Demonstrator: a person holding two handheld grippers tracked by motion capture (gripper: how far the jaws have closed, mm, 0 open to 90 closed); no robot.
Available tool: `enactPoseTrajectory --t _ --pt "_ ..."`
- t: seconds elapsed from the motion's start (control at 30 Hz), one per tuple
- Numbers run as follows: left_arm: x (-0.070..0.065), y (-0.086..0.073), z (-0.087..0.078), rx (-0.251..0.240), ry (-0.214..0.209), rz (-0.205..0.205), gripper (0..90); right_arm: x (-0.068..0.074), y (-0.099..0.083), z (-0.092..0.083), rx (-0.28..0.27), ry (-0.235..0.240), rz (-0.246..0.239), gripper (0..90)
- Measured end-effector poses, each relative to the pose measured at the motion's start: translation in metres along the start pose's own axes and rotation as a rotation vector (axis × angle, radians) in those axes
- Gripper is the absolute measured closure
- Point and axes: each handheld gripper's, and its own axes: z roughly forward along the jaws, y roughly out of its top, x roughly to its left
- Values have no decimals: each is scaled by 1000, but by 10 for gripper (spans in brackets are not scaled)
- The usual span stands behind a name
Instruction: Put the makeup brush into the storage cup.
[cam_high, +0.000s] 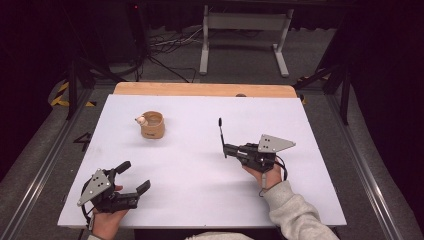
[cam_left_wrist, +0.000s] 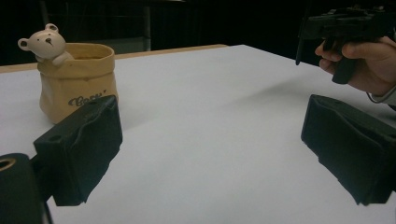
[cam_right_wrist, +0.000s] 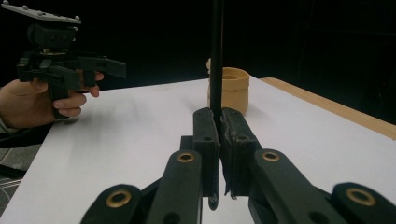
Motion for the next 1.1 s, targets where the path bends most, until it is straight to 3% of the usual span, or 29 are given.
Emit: enactPoseTrajectory --t 0.57,0.77,0.87,1.1 --pt "-3 4 3 3 -16 3 59 20 -10 19 -15 25 -20 856" --pt "-10 18 13 -18 -58 5 58 22 -9 20 -26 29 -20 856" --pt "-15 28 20 -15 -82 36 58 24 -9 21 -26 30 -19 856" --pt "-20 49 38 -23 -133 43 57 23 -9 21 -31 30 -18 856"
